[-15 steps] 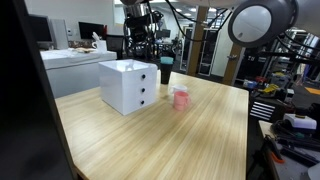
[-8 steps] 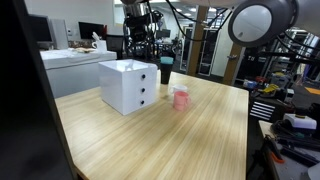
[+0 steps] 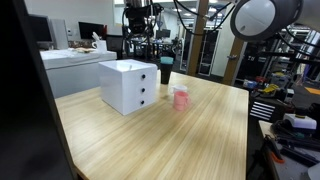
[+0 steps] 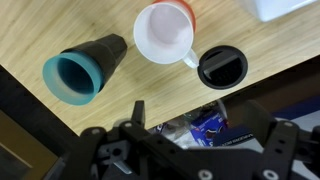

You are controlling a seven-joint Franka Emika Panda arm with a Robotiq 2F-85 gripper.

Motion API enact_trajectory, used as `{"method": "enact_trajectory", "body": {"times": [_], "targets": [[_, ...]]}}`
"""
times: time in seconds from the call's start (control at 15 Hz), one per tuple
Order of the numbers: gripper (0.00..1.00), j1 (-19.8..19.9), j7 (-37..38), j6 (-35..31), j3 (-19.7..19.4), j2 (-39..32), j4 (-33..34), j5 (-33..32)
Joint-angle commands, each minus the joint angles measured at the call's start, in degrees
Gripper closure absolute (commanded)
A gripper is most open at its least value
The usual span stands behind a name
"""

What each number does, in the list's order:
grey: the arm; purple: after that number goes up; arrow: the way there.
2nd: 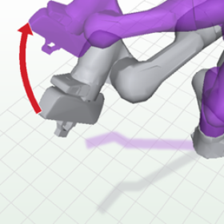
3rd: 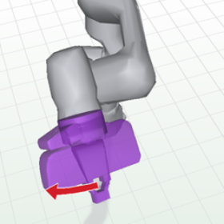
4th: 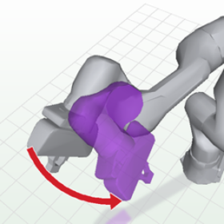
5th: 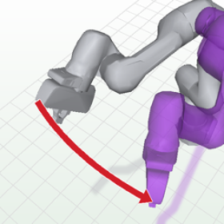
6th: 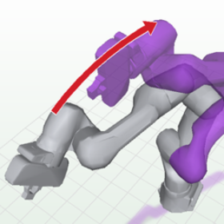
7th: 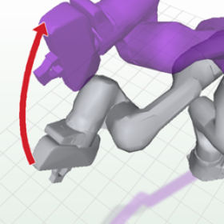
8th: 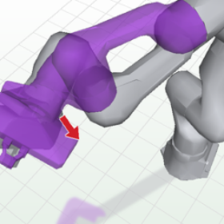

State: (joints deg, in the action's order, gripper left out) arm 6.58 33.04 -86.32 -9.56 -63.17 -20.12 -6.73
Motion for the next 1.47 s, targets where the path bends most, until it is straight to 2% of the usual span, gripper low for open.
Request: {"method": "enact_trajectory", "body": {"times": [0.0, 0.53, 1.0, 1.4], "targets": [[0.00, 0.64, -0.93, 1.01, 1.25, 3.30, -1.00, 1.65], [0.00, 1.88, -2.16, 7.46, 3.28, 9.48, -1.41, 3.85], [0.00, 4.05, -3.17, 10.36, 4.13, 12.43, -1.51, 5.66], [0.00, 5.76, -9.70, 9.77, 5.14, 13.70, -1.14, 6.33]]}}
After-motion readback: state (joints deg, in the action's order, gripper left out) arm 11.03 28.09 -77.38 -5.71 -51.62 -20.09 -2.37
